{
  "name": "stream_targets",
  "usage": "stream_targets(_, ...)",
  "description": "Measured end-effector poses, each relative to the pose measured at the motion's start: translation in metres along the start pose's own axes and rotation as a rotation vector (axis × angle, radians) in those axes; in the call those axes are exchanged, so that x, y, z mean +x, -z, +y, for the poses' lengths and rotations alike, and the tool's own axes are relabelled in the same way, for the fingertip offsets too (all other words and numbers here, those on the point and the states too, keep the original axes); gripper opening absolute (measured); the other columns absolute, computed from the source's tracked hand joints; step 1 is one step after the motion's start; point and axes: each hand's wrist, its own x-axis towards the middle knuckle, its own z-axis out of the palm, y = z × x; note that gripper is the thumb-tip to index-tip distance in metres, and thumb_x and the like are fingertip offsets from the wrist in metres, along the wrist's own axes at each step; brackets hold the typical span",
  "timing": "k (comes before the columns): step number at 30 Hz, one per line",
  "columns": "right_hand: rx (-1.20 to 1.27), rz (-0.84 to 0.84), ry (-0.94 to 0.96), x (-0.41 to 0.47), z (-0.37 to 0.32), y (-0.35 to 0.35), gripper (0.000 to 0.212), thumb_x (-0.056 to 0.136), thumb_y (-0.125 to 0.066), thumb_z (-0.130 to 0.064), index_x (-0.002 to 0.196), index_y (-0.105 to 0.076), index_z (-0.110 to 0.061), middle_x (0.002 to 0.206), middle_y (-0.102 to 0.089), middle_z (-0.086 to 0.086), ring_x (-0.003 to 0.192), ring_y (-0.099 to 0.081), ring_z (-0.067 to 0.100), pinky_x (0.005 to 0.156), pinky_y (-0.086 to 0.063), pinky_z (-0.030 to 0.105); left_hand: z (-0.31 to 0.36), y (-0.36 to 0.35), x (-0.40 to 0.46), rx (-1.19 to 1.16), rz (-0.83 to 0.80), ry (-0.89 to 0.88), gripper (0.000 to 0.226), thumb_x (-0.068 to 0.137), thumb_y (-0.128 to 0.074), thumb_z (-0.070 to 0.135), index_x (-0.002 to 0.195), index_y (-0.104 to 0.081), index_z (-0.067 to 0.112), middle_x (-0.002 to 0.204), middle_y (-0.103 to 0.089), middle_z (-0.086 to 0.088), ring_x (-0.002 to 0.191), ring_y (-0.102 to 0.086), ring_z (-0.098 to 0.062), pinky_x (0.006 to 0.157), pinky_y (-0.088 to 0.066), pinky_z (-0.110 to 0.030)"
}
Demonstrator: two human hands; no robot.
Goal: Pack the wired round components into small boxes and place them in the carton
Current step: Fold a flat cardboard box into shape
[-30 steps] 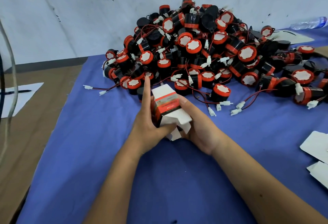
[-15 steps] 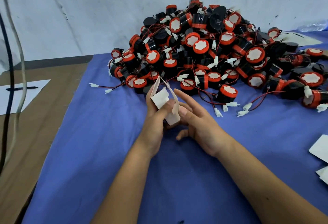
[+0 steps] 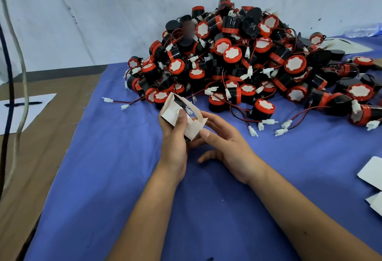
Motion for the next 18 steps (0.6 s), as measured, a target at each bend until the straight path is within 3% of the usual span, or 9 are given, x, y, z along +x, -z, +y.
stream_targets(4,-0.006,0.098,0.001,0.0,0.001,0.0,0.054,0.092,-0.073,-0.023,0.142,-0.054,-0.018,0.135,-0.062,0.007,0.092,-0.069,0.031,0.062,-0.057,0.036,-0.007,-0.007,-0.004,0.101,-0.065,-0.041,0.038,0.11,-0.048,0.027,0.147,-0.039,0.035,0.11,-0.076,0.012,0.1,-0.074,-0.009,0.075,-0.059,-0.025)
stream_targets(6,0.001,0.158,-0.007,0.001,0.001,0.001,0.052,0.088,-0.077,-0.021,0.137,-0.058,-0.018,0.122,-0.066,0.011,0.084,-0.068,0.028,0.059,-0.054,0.031,-0.008,-0.01,-0.007,0.101,-0.106,-0.041,0.037,0.11,-0.049,0.025,0.142,-0.042,0.043,0.123,-0.072,0.008,0.104,-0.072,-0.011,0.077,-0.059,-0.025)
stream_targets(8,0.007,0.204,-0.002,0.001,0.002,0.003,0.043,0.089,-0.078,-0.013,0.129,-0.063,-0.019,0.107,-0.069,0.007,0.077,-0.065,0.024,0.057,-0.052,0.028,-0.007,-0.012,-0.009,0.026,-0.136,-0.021,0.039,0.106,-0.055,0.027,0.141,-0.046,0.041,0.134,-0.065,0.002,0.111,-0.069,-0.017,0.079,-0.059,-0.029)
stream_targets(11,-0.02,0.242,0.022,0.001,0.001,0.006,0.033,0.088,-0.079,-0.009,0.117,-0.068,-0.018,0.091,-0.07,-0.002,0.071,-0.058,0.024,0.055,-0.049,0.029,0.0,-0.01,-0.008,-0.186,-0.182,0.048,0.051,0.094,-0.058,0.04,0.142,-0.05,0.027,0.126,-0.068,0.0,0.113,-0.065,-0.026,0.084,-0.059,-0.04)
stream_targets(15,-0.308,0.258,0.068,0.001,0.004,0.003,0.031,0.085,-0.079,-0.001,0.105,-0.062,-0.018,0.092,-0.07,0.003,0.062,-0.059,0.017,0.047,-0.047,0.033,0.009,-0.004,-0.007,-0.276,-0.153,0.163,0.069,0.092,-0.049,0.069,0.137,-0.059,0.018,0.125,-0.069,-0.011,0.109,-0.069,-0.03,0.08,-0.061,-0.044)
stream_targets(18,-0.329,0.236,0.066,-0.001,0.003,-0.002,0.034,0.088,-0.074,0.004,0.107,-0.054,-0.016,0.099,-0.07,0.007,0.056,-0.06,0.022,0.047,-0.051,0.038,0.007,-0.005,-0.008,-0.147,-0.143,0.097,0.055,0.092,-0.056,0.061,0.133,-0.06,0.023,0.118,-0.073,-0.006,0.099,-0.073,-0.025,0.07,-0.062,-0.04)
